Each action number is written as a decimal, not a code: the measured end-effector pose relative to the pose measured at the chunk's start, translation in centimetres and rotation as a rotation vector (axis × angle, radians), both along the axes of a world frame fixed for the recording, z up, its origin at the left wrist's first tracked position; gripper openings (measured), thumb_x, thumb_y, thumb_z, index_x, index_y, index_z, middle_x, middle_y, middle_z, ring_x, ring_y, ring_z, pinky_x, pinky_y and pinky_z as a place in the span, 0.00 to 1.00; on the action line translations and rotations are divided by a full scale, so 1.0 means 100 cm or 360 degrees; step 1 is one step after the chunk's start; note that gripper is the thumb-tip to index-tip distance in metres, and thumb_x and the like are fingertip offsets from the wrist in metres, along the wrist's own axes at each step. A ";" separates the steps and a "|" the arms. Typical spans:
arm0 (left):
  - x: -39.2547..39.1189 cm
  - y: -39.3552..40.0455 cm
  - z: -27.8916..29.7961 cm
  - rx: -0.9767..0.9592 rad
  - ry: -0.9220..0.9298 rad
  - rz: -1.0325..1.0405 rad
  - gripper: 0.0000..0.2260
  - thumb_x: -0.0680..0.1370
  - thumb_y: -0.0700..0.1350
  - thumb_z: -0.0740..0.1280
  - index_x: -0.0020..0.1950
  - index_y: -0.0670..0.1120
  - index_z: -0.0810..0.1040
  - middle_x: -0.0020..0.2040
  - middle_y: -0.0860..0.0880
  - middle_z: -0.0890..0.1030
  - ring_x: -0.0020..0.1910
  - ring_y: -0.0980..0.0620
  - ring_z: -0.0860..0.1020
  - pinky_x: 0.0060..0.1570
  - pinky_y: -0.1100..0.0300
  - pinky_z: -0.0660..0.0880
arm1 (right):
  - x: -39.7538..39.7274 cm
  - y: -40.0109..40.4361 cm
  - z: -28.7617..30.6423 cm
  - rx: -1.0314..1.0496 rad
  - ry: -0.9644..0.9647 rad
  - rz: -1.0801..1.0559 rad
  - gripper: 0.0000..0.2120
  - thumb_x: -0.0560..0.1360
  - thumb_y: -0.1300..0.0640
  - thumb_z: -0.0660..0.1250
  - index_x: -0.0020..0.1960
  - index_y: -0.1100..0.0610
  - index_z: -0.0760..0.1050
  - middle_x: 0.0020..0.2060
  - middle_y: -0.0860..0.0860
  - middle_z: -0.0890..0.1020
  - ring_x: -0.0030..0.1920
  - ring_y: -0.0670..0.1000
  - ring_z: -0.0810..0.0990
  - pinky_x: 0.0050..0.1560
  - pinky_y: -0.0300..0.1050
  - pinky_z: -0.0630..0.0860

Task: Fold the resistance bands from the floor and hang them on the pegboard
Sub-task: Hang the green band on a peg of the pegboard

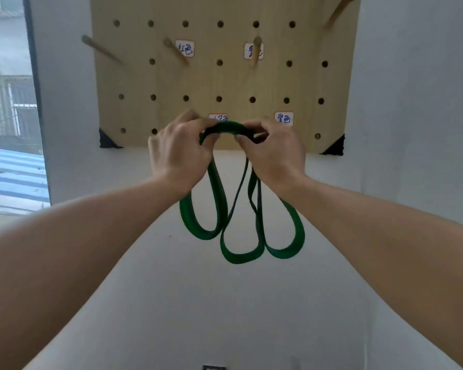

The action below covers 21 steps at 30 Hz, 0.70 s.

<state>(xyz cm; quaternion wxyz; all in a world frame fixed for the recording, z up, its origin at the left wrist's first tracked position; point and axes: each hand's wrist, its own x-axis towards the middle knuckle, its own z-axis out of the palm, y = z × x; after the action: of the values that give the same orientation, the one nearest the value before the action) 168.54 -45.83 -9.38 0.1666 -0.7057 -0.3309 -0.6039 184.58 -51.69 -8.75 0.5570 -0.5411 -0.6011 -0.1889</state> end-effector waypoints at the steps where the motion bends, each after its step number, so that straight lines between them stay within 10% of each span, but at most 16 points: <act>1: -0.005 0.006 0.007 0.0046 -0.0050 0.0011 0.11 0.81 0.52 0.67 0.62 0.59 0.82 0.51 0.58 0.80 0.45 0.54 0.77 0.42 0.57 0.66 | -0.005 0.006 0.008 0.0055 -0.0009 0.0039 0.10 0.80 0.48 0.71 0.61 0.44 0.82 0.51 0.37 0.84 0.50 0.39 0.81 0.50 0.38 0.80; 9: 0.003 0.064 0.016 -0.0197 -0.0043 0.0086 0.10 0.80 0.49 0.69 0.61 0.57 0.83 0.50 0.55 0.82 0.46 0.50 0.79 0.43 0.54 0.75 | -0.009 0.070 0.027 0.0037 -0.0148 -0.0084 0.09 0.79 0.47 0.71 0.59 0.45 0.84 0.49 0.41 0.85 0.48 0.42 0.78 0.38 0.36 0.68; 21: 0.015 0.098 0.014 -0.0419 -0.0102 -0.0041 0.08 0.80 0.47 0.70 0.56 0.55 0.86 0.48 0.53 0.85 0.44 0.49 0.81 0.45 0.51 0.79 | 0.001 0.094 0.027 -0.0151 -0.0521 -0.0278 0.17 0.83 0.53 0.66 0.71 0.49 0.78 0.64 0.52 0.83 0.64 0.54 0.79 0.62 0.49 0.73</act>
<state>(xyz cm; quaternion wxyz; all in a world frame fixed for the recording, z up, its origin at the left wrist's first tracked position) 170.04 -36.03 -7.99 0.0541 -0.7062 -0.4033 -0.5795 184.68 -42.26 -6.09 0.4071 -0.5790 -0.6426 -0.2933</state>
